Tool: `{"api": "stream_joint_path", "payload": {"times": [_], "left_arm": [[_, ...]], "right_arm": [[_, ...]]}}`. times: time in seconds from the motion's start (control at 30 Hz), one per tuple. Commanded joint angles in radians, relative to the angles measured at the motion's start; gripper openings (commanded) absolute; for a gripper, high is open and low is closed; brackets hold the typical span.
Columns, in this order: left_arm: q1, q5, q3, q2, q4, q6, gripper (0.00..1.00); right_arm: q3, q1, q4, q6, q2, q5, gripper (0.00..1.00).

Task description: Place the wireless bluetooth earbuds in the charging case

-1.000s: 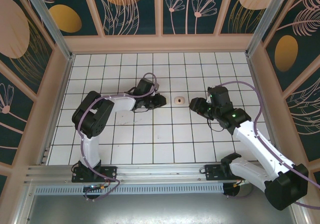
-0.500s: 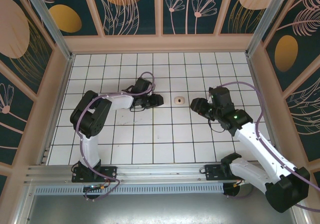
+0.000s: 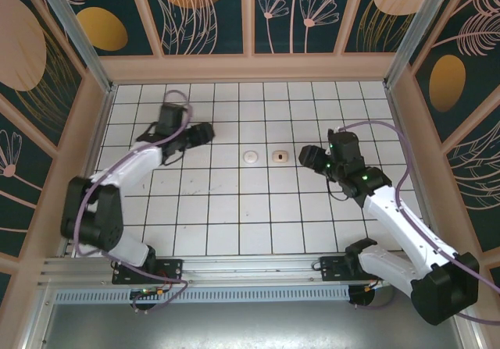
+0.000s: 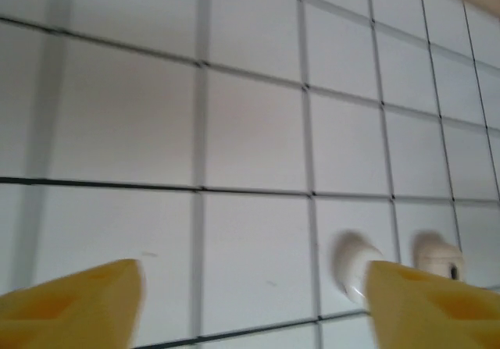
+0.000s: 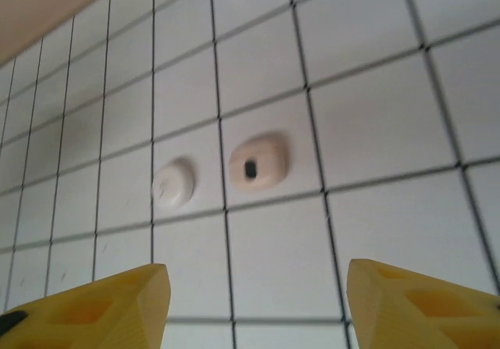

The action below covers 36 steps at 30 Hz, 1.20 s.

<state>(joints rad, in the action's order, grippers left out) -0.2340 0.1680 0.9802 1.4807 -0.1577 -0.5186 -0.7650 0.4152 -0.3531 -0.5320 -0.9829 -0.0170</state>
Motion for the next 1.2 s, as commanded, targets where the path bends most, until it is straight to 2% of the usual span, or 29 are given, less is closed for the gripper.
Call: {"api": "stream_joint_path", "payload": {"times": [0.0,0.03,0.07,0.17,0.27,0.37,0.47,0.57,0.6,0.63,0.73,0.77,0.83,0.87,0.9,0.93,1.0,1.03,1.17], "left_arm": [[0.101,-0.138,-0.119,-0.133,0.010,0.057,0.99],[0.124,-0.179,-0.151,-0.174,0.033,0.071,0.99],[0.145,-0.231,-0.192,-0.222,0.061,0.087,0.99],[0.174,-0.437,-0.321,-0.351,0.164,0.094,0.99],[0.179,-0.611,-0.479,-0.466,0.338,0.098,0.99],[0.178,-0.697,-0.645,-0.544,0.541,0.158,0.99],[0.177,-0.762,-0.806,-0.567,0.783,0.200,0.99],[0.179,-0.765,-0.914,-0.487,1.053,0.228,0.99],[0.179,-0.728,-0.885,-0.468,1.012,0.244,0.99],[0.179,-0.693,-0.895,-0.439,1.079,0.284,0.99],[0.180,-0.640,-0.959,-0.333,1.395,0.340,0.99],[0.180,-0.639,-0.971,-0.278,1.502,0.351,0.99],[0.180,-0.618,-0.952,-0.152,1.630,0.382,0.99],[0.179,-0.606,-0.930,-0.069,1.673,0.381,0.99],[0.180,-0.547,-0.902,0.002,1.729,0.414,0.99],[0.179,-0.482,-0.867,0.013,1.631,0.430,0.99],[0.179,-0.513,-0.786,0.057,1.547,0.424,0.99],[0.184,-0.513,-0.753,0.040,1.447,0.410,0.99],[0.192,-0.511,-0.762,0.044,1.473,0.405,0.99]], "right_arm": [[0.061,-0.078,0.200,0.161,-0.010,-0.170,0.65],[0.086,-0.115,0.250,0.186,-0.014,-0.181,0.66],[0.122,-0.159,0.322,0.217,-0.016,-0.180,0.98],[0.236,-0.306,0.545,0.276,-0.034,-0.093,0.99],[0.333,-0.430,0.744,0.278,-0.073,-0.015,0.99],[0.430,-0.493,0.959,0.292,-0.134,-0.004,0.99],[0.473,-0.506,1.127,0.339,-0.229,-0.010,0.99],[0.466,-0.508,1.247,0.380,-0.349,-0.003,0.99],[0.464,-0.510,1.292,0.394,-0.397,0.025,0.99],[0.448,-0.511,1.321,0.409,-0.431,0.046,0.99],[0.408,-0.510,1.332,0.457,-0.502,0.082,0.99],[0.432,-0.501,1.394,0.480,-0.520,0.105,0.99],[0.499,-0.458,1.501,0.516,-0.526,0.058,0.99],[0.548,-0.465,1.633,0.500,-0.558,0.041,0.99],[0.562,-0.487,1.675,0.474,-0.562,0.054,0.99],[0.552,-0.495,1.621,0.468,-0.544,0.064,0.99],[0.545,-0.468,1.621,0.485,-0.551,0.021,0.99],[0.546,-0.460,1.627,0.491,-0.556,0.007,0.99],[0.542,-0.455,1.617,0.495,-0.556,0.006,0.99]]}}
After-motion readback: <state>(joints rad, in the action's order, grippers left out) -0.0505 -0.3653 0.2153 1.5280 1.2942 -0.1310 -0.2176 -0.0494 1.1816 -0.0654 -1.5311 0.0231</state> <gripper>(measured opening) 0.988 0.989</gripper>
